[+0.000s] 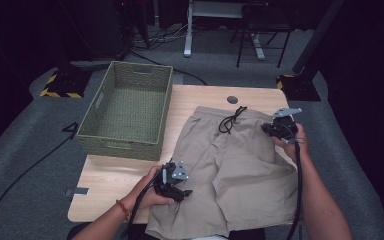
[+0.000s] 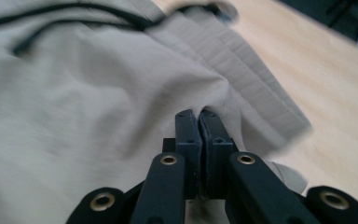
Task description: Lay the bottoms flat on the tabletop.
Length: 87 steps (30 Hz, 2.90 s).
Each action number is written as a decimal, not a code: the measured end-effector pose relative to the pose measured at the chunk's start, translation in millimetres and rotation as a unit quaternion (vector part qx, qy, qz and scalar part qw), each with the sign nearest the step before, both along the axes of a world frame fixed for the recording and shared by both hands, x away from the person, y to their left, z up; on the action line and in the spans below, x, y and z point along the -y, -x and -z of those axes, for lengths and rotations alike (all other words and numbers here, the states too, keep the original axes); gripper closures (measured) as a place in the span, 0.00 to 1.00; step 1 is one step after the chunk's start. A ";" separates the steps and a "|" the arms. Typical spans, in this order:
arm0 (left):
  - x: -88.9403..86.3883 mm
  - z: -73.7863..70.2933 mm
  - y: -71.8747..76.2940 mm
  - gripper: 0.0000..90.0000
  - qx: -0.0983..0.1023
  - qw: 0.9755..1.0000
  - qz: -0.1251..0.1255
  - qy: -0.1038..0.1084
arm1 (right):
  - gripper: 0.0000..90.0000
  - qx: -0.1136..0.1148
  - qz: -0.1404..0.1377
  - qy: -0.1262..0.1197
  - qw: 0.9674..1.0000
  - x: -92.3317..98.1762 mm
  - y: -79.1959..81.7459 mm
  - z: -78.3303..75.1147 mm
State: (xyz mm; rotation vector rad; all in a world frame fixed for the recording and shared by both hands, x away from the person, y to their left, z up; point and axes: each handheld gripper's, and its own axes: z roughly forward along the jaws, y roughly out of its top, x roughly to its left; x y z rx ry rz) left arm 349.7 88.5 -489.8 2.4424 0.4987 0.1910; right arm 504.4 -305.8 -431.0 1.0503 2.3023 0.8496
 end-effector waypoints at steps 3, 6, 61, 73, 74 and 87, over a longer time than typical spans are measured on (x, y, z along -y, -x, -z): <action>2.1 0.7 -0.7 0.36 -0.002 1.000 0.003 0.005 | 0.97 0.008 -0.033 0.028 0.999 -32.6 -1.6 -16.0; 3.0 3.1 -1.9 0.36 -0.013 1.000 0.000 0.019 | 0.94 0.005 -0.066 0.050 0.997 -68.2 -4.6 -23.4; 4.4 9.4 3.5 0.38 -0.003 0.998 -0.005 0.056 | 0.70 -0.038 0.220 0.031 0.974 91.9 36.4 43.4; 6.3 9.5 -0.4 0.36 0.002 0.999 -0.004 0.052 | 0.58 -0.012 0.072 -0.071 0.995 18.0 -39.1 18.5; 6.2 9.5 -0.1 0.36 0.002 0.999 -0.004 0.052 | 0.64 -0.026 0.051 -0.064 0.996 11.7 -41.3 21.3; 4.4 8.1 5.1 0.36 -0.002 0.999 -0.006 0.045 | 0.61 -0.090 -0.067 -0.016 0.994 -13.0 -17.4 50.5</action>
